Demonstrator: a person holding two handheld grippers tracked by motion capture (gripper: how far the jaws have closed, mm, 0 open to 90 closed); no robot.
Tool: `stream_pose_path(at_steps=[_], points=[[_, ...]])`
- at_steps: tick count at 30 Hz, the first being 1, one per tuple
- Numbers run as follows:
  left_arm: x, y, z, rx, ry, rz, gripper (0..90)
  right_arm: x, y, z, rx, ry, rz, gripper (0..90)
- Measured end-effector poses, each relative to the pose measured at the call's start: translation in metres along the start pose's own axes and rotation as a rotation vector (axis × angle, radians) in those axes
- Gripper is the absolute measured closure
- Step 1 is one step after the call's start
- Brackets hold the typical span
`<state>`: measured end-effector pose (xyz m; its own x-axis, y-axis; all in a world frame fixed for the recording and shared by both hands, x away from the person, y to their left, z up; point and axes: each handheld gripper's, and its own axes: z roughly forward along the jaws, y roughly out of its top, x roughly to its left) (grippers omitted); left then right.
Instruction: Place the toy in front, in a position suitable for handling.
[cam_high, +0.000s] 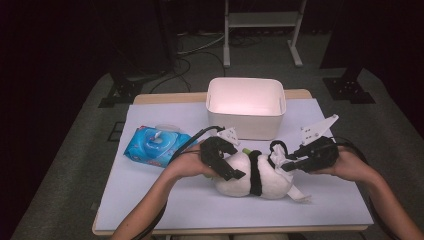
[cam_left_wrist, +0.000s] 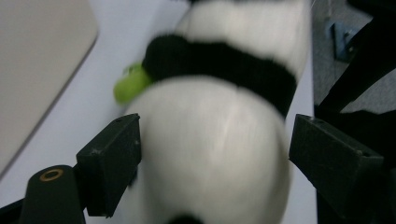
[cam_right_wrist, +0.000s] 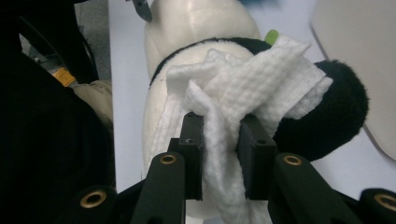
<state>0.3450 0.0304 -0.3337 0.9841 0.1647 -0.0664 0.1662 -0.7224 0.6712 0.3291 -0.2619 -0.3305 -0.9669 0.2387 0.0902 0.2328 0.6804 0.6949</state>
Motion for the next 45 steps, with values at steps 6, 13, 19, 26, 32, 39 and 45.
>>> stream_pose_path(at_steps=[6, 13, 19, 26, 32, 39, 45], points=[[-0.005, 0.004, 0.006, 0.046, 0.012, 0.032, 34.8, 0.006, -0.001, -0.003, -0.003, -0.003, -0.014, 72.5], [-0.013, 0.001, 0.006, 0.049, -0.002, 0.057, 37.5, 0.003, 0.012, -0.01, -0.01, -0.039, -0.045, 72.4], [-0.016, 0.0, 0.004, 0.041, -0.016, 0.06, 36.7, -0.004, 0.013, -0.012, -0.025, -0.048, -0.013, 72.3], [-0.016, 0.009, 0.001, 0.034, -0.073, 0.049, 28.3, 0.005, 0.007, -0.002, -0.022, -0.014, -0.015, 72.4], [-0.016, 0.016, 0.002, 0.009, -0.08, 0.066, 28.2, 0.014, 0.001, 0.001, -0.035, 0.01, -0.02, 72.4], [-0.007, 0.016, 0.007, 0.043, -0.055, 0.061, 31.7, 0.022, -0.001, 0.001, -0.036, 0.013, -0.036, 72.2], [0.002, 0.016, 0.009, 0.036, -0.075, 0.037, 34.9, 0.024, -0.001, 0.002, -0.035, 0.009, -0.045, 72.2]])
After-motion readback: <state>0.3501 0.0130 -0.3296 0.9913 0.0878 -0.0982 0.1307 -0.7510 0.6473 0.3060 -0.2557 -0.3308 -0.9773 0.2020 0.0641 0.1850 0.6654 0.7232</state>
